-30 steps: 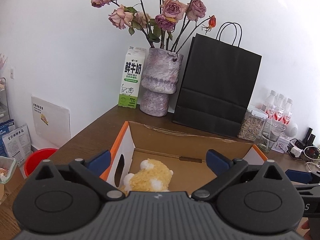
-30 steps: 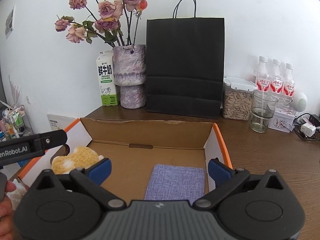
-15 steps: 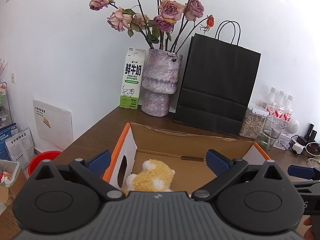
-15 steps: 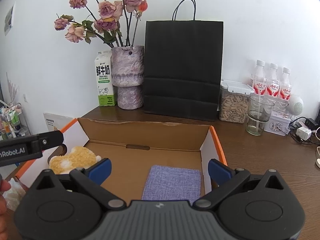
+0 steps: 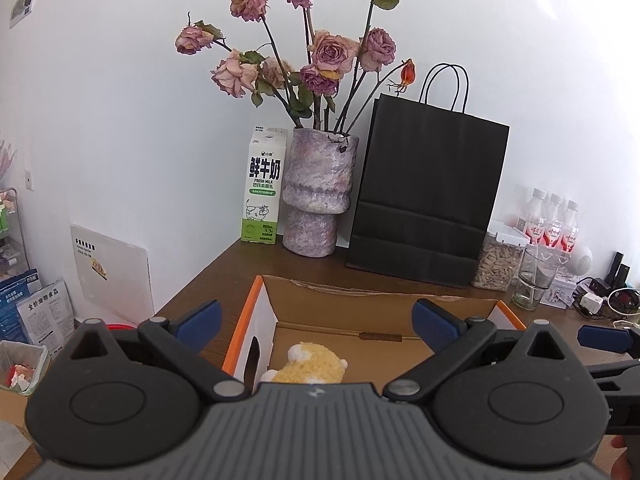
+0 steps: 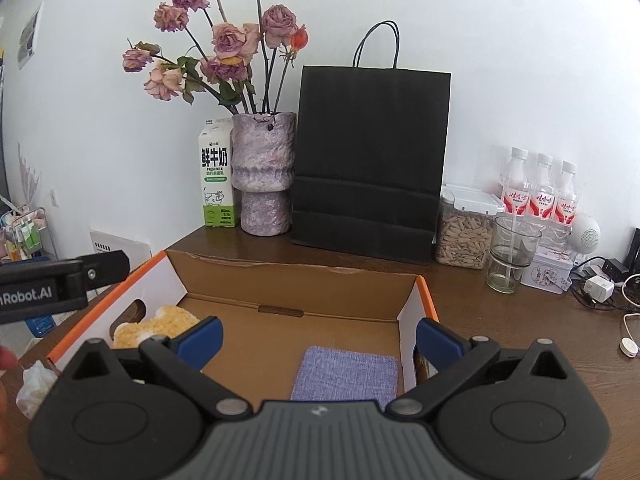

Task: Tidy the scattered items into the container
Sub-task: 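Open both tools to drop the pouch and sheep into the box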

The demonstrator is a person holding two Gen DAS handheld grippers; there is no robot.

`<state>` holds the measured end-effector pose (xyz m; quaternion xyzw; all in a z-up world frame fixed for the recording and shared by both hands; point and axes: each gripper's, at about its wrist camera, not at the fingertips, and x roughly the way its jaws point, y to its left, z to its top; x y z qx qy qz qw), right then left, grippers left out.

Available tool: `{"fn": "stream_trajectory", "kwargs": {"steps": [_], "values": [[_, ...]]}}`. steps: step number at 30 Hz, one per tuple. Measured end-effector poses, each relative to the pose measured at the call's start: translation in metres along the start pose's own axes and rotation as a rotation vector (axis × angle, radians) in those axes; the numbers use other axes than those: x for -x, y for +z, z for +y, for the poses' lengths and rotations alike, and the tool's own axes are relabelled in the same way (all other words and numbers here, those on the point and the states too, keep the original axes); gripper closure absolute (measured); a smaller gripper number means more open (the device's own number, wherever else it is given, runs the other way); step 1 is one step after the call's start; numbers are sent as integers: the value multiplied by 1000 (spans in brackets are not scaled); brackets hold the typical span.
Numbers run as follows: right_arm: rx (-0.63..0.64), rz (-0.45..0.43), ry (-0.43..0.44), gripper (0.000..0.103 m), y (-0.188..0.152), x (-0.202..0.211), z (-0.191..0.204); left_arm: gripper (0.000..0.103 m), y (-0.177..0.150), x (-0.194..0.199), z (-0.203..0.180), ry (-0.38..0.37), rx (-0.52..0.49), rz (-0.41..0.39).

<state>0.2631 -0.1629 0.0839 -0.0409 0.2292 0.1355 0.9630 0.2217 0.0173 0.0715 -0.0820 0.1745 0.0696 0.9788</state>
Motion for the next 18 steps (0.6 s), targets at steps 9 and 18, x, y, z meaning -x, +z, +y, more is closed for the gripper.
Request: {"fn": "stream_trajectory", "kwargs": {"steps": [9, 18], "values": [[30, -49, -7, 0, 10, 38, 6, 0, 14, 31, 1, -12, -3, -44], [45, -57, 4, 0, -7, 78, 7, 0, 8, 66, 3, -43, -35, -55]]}}
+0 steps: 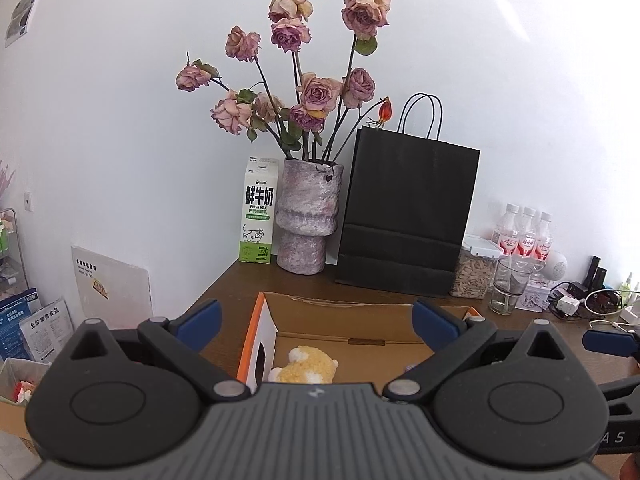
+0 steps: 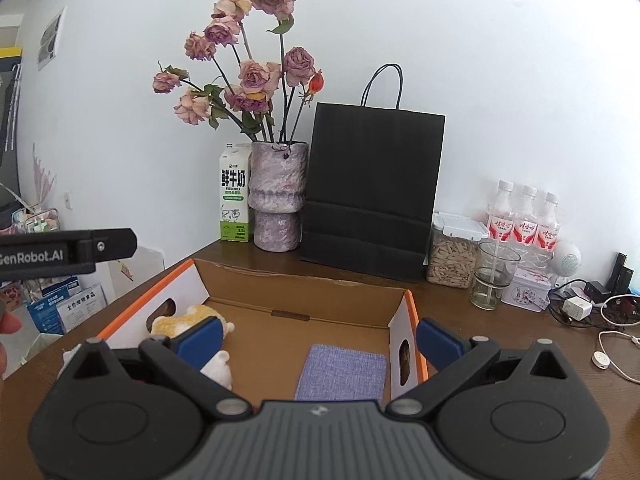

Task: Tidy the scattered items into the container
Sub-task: 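Open both tools to drop the pouch and sheep into the box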

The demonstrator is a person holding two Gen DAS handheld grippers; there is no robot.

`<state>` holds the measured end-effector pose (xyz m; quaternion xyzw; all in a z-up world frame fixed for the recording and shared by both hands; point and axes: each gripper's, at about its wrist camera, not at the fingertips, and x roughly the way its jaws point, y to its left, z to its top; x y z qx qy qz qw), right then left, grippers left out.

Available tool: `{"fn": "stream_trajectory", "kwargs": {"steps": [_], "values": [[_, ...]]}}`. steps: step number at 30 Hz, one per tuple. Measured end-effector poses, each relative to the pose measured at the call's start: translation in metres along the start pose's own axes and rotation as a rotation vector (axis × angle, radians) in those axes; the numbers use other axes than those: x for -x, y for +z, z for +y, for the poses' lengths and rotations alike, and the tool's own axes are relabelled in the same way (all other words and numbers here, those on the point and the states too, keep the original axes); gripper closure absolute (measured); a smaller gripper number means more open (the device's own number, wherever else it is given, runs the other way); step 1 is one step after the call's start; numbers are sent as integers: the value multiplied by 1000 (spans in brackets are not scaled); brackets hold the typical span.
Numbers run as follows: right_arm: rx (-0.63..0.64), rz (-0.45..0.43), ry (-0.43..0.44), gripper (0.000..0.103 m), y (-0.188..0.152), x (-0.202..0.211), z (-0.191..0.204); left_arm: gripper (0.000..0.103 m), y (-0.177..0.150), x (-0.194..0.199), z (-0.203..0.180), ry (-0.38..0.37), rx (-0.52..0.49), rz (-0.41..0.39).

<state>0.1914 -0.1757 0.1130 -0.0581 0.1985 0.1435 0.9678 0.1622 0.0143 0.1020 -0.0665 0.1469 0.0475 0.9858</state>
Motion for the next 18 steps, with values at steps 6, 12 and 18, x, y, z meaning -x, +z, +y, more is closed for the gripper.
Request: {"fn": "stream_trajectory", "kwargs": {"steps": [6, 12, 18], "values": [[9, -7, 19, 0, -19, 28, 3, 0, -6, 31, 4, -25, -24, -26], [16, -7, 18, 0, -39, 52, 6, 0, -11, 49, 9, -17, -24, -30], [2, -3, 11, 0, -57, 73, 2, 0, -20, 66, 16, -20, -36, -32]]}}
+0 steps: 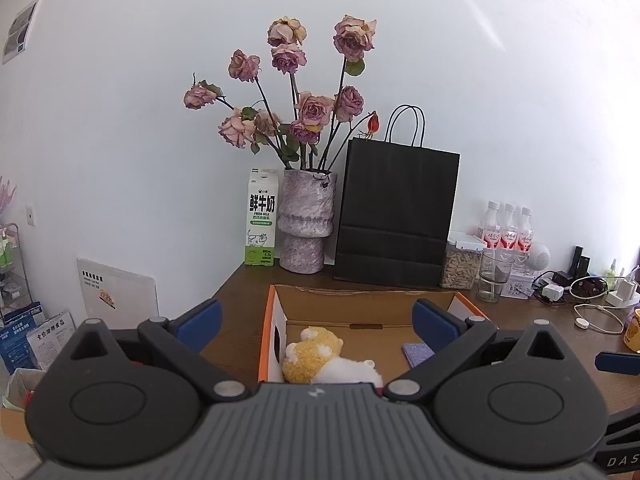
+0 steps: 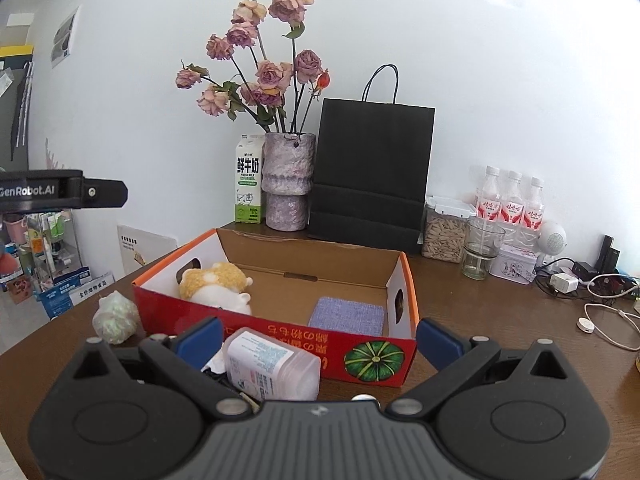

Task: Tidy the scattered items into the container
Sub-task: 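Open both tools to drop the pouch and sheep into the box, then grasp the red rose with the right tool while the left tool grasps the black cable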

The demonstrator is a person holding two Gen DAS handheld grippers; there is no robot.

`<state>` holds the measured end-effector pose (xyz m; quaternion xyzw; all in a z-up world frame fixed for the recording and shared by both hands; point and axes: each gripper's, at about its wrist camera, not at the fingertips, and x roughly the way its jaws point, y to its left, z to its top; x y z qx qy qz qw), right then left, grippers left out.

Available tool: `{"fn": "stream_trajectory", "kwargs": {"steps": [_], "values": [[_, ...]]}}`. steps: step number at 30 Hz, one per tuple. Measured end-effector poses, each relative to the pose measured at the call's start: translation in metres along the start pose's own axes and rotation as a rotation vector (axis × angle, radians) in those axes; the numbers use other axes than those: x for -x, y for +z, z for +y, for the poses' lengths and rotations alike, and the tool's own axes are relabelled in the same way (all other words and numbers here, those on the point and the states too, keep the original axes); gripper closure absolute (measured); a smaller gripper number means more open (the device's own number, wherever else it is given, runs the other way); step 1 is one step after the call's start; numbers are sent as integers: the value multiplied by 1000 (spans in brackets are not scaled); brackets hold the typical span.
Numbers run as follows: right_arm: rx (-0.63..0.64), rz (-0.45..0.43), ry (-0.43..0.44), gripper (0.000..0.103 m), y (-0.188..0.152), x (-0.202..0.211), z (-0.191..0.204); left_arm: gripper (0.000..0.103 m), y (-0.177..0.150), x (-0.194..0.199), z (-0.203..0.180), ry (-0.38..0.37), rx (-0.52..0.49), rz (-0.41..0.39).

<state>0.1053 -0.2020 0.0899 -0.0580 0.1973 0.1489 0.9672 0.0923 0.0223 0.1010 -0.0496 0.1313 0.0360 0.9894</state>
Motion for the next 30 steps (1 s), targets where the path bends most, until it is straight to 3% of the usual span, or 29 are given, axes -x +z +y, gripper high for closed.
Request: {"fn": "stream_trajectory", "kwargs": {"steps": [10, 17, 24, 30], "values": [[-30, 44, -29, 0, -38, 24, -14, 0, -18, 16, 17, 2, -30, 18], [-48, 78, -14, 0, -67, 35, -9, 0, -63, 26, 23, 4, -86, 108], [-63, 101, 50, 0, -95, 50, 12, 0, -110, 48, 30, -6, -40, 219], [-16, 118, 93, 4, -99, 41, 37, 0, -120, 39, 29, 8, -35, 266]]}}
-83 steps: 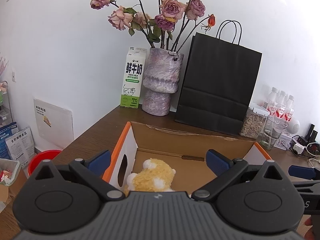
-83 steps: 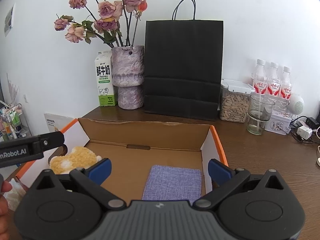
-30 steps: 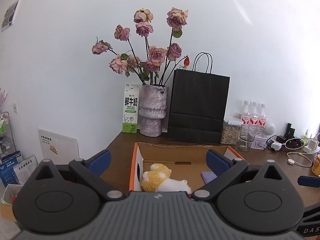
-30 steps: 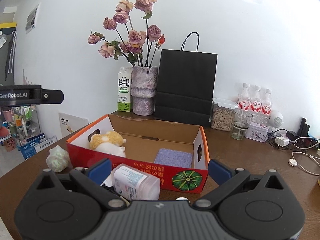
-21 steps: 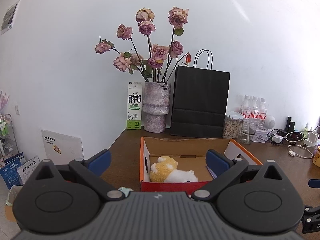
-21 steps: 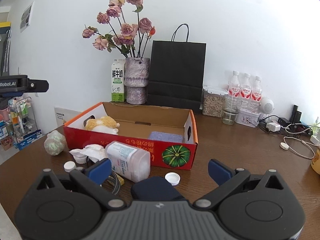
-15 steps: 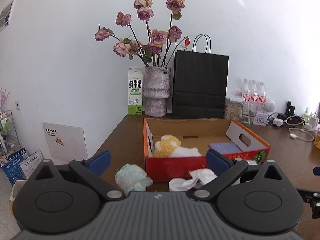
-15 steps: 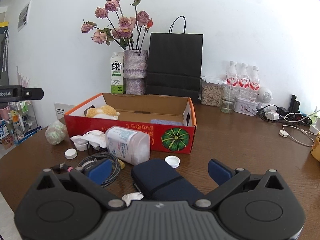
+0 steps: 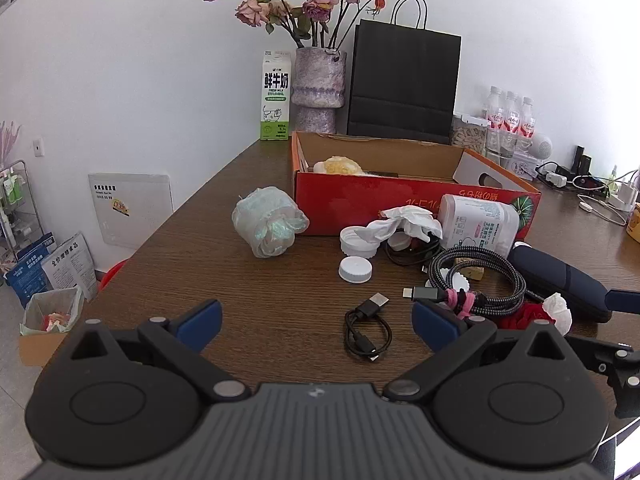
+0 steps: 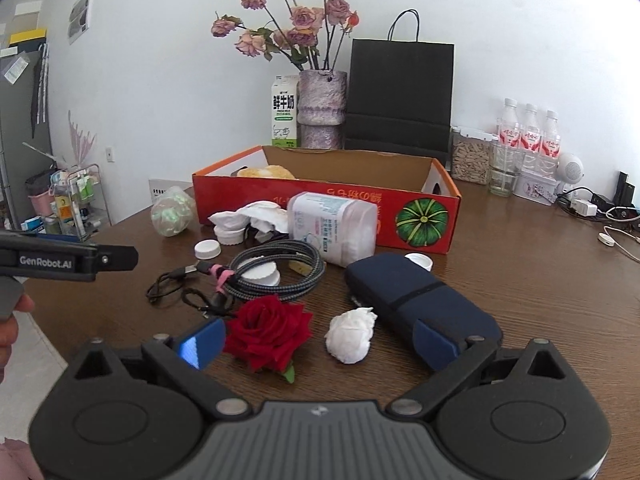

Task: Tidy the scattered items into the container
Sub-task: 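Grasp the red rose with the right tool while the left tool grasps the black cable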

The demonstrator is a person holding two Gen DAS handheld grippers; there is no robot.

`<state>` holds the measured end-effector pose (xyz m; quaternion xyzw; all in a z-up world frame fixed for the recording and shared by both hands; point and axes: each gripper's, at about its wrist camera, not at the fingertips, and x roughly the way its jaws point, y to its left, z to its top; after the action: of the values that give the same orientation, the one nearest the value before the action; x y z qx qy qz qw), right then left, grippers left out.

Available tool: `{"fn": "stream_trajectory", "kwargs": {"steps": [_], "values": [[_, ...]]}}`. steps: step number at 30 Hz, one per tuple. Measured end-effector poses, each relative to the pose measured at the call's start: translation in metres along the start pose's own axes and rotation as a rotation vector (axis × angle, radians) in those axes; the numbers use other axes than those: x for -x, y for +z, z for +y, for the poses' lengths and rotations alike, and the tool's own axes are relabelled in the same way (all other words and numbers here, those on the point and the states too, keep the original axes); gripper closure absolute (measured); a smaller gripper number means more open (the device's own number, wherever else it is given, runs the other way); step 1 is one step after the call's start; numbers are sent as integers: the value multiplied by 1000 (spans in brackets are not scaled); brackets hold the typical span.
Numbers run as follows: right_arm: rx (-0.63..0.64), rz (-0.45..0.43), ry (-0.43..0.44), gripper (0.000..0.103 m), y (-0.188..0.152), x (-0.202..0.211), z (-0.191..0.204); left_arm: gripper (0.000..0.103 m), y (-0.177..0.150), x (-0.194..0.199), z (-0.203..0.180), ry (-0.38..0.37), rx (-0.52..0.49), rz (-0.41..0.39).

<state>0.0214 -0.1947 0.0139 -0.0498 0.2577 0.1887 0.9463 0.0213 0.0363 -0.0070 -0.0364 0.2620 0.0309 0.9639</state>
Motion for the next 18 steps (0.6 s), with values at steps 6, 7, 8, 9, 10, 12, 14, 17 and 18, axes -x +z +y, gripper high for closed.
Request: {"fn": "stream_trajectory", "kwargs": {"steps": [6, 7, 8, 9, 10, 12, 14, 17, 18], "values": [[42, 21, 34, 8, 6, -20, 15, 0, -2, -13, -2, 6, -16, 24], [44, 26, 45, 10, 6, -23, 17, 0, -3, -17, -3, 7, -21, 30], [48, 33, 54, 11, 6, -26, 19, 0, -3, -20, -4, 8, -25, 37], [51, 40, 59, 15, 5, -29, 20, 0, -4, -23, -5, 6, -30, 45], [53, 47, 61, 17, 5, -31, 21, 0, -5, -25, -6, 5, -33, 51], [54, 55, 65, 20, 3, -34, 22, 0, -6, -31, -9, 4, -40, 66], [63, 54, 66, 23, 3, -36, 23, 0, -6, -35, -12, 1, -49, 70], [70, 60, 67, 28, 2, -39, 23, 0, -7, -39, -15, 0, -61, 71], [69, 63, 69, 32, 2, -41, 23, 0, -7, -40, -16, 2, -66, 71]]}}
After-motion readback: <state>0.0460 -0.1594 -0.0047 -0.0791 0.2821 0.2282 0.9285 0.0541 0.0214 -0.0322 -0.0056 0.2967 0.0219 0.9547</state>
